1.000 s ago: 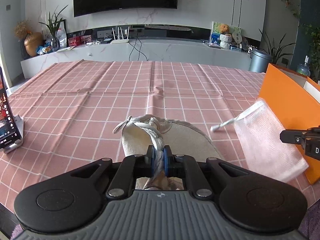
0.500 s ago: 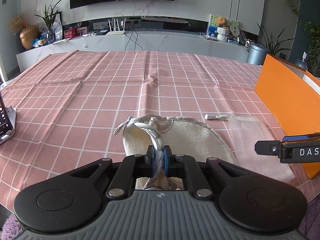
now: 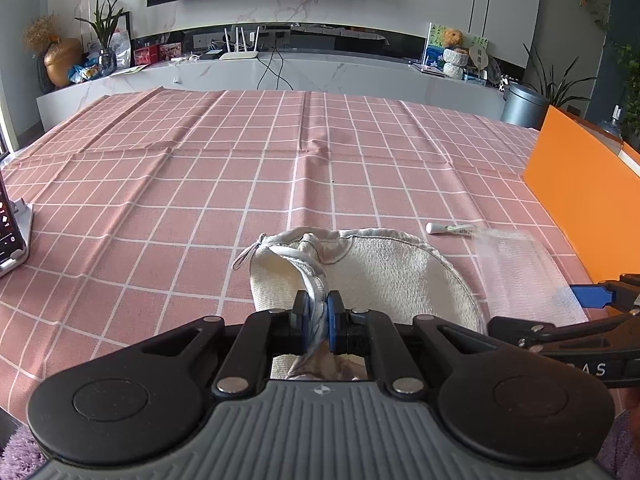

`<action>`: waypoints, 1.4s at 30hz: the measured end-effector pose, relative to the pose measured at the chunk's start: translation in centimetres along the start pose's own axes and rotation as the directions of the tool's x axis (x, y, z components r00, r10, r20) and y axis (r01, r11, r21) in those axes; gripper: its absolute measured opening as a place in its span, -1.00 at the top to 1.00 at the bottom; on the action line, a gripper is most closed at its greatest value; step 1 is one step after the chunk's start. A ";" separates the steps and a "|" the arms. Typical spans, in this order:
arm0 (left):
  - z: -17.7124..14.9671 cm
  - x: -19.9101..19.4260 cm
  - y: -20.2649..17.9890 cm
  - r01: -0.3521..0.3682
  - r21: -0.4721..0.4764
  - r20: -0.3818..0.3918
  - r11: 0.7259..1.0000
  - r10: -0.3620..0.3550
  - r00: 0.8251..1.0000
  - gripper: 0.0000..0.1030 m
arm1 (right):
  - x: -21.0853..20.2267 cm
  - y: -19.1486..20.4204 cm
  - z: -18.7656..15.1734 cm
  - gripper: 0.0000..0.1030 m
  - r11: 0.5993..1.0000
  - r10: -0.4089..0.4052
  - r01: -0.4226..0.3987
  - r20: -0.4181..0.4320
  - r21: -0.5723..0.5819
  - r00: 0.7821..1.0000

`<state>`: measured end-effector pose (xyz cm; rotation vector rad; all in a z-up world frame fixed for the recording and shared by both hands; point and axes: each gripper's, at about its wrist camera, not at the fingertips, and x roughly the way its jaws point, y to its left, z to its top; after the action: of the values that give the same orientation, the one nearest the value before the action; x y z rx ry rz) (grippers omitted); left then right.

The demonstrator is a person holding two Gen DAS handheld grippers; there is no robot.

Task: Organize soft objects
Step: 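Close the left tool on the white drawstring pouch while the right tool grasps the bubble-wrap bag, then lift the pouch and bubble-wrap bag with both tools over the orange box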

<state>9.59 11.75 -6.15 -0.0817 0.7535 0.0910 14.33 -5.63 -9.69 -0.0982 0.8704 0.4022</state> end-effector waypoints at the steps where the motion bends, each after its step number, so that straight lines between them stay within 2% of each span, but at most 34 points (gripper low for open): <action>1: 0.0 0.0 0.0 -0.002 0.000 -0.002 1.000 0.002 1.000 0.82 | -0.1 -0.1 0.0 -0.38 1.000 -0.008 0.008 0.007 -0.006 1.000; 4: -0.1 0.1 0.1 0.001 -0.007 -0.008 1.000 -0.001 1.000 0.82 | -0.4 -0.3 -0.1 -0.20 0.999 -0.028 0.029 0.023 -0.029 0.999; 7: -0.1 0.1 -0.2 0.008 0.002 -0.008 1.000 -0.008 1.000 0.82 | -0.5 -0.1 -0.1 0.27 0.998 -0.022 0.024 0.035 -0.057 0.999; 9: -0.1 -0.1 -0.3 0.009 0.006 -0.004 1.000 -0.009 1.000 0.82 | -0.7 0.3 -0.1 0.80 0.996 -0.012 0.016 0.041 -0.085 0.999; 11: -0.1 -0.3 -0.3 0.009 0.003 0.001 1.000 -0.009 1.000 0.82 | -0.8 0.6 -0.2 0.97 0.994 -0.015 0.020 0.044 -0.110 0.999; 19: 0.4 -2.1 -1.0 0.026 0.012 0.048 1.000 -0.027 0.998 0.82 | -1.9 -0.3 -0.4 1.00 0.997 -0.010 0.014 0.050 -0.071 0.999; 29: 2.2 -5.7 -2.7 0.057 0.033 0.158 0.998 -0.061 0.985 0.82 | -7.4 -0.8 0.3 1.00 0.995 -0.017 0.038 0.207 -0.096 0.978; 36: 4.0 -8.4 -4.9 0.095 0.085 0.244 0.992 -0.113 0.963 0.82 | -11.7 -1.6 0.7 1.00 0.994 -0.012 0.045 0.312 -0.099 0.950; 42: 5.9 -10.1 -7.6 0.145 0.153 0.315 0.978 -0.188 0.930 0.82 | -14.8 -3.6 0.8 1.00 0.995 -0.044 0.073 0.379 -0.064 0.924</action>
<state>7.12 4.28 5.44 -0.0077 0.4141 -0.1047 7.76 -13.28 1.83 -0.1134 0.4699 0.3826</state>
